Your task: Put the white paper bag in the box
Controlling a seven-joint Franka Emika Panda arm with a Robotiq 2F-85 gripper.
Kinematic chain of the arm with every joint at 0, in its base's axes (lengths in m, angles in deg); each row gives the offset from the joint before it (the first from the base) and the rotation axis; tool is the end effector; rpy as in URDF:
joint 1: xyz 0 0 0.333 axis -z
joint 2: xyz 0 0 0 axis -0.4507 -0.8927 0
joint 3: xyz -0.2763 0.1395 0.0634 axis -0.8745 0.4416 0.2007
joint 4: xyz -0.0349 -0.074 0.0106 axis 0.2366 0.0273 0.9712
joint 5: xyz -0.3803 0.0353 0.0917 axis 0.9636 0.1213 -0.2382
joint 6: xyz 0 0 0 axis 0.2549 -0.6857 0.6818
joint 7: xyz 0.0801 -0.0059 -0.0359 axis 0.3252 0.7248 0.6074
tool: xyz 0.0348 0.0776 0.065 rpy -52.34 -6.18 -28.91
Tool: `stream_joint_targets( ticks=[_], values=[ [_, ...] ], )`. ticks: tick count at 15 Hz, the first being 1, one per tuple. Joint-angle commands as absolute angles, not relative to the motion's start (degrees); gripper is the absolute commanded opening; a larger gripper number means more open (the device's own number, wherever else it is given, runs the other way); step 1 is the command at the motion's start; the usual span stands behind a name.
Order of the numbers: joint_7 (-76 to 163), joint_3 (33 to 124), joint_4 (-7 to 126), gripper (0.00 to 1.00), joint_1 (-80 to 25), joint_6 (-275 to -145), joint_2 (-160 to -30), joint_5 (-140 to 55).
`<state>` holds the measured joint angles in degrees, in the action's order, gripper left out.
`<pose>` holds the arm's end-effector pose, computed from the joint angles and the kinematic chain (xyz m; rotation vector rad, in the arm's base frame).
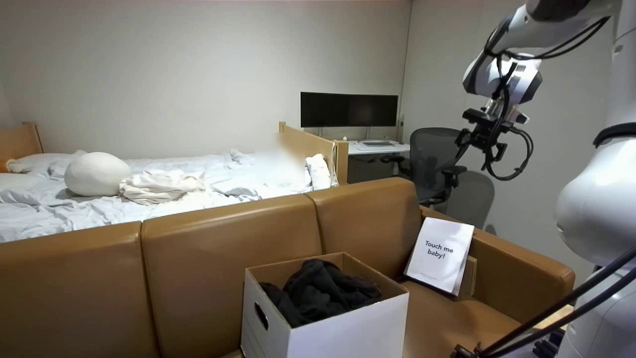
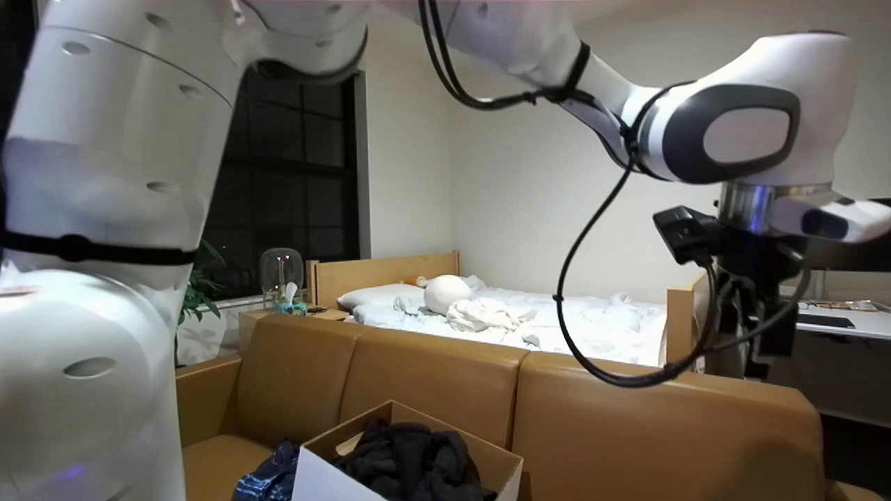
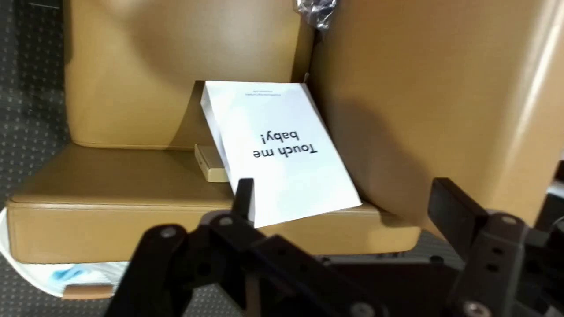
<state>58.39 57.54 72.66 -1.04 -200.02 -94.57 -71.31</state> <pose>0.4250 -0.4662 0.3943 -2.1656 1.9288 -0.2246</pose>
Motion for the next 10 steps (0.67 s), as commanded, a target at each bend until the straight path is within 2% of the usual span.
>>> stream_joint_targets(
  ticks=[1,5,6,7,10],
  values=[
    [66.26,57.50,62.95,1.00,0.39,-202.45,-109.31,-67.99],
    [75.15,56.78,55.66,1.00,1.10,-203.58,-124.37,-63.64],
    [77.11,56.35,54.19,1.00,0.69,-199.08,-125.32,-61.74],
    [73.45,57.98,59.22,1.00,1.06,-203.32,-120.91,-63.53],
    [75.92,57.70,55.05,1.00,1.12,-201.72,-126.32,-62.18]
  ],
)
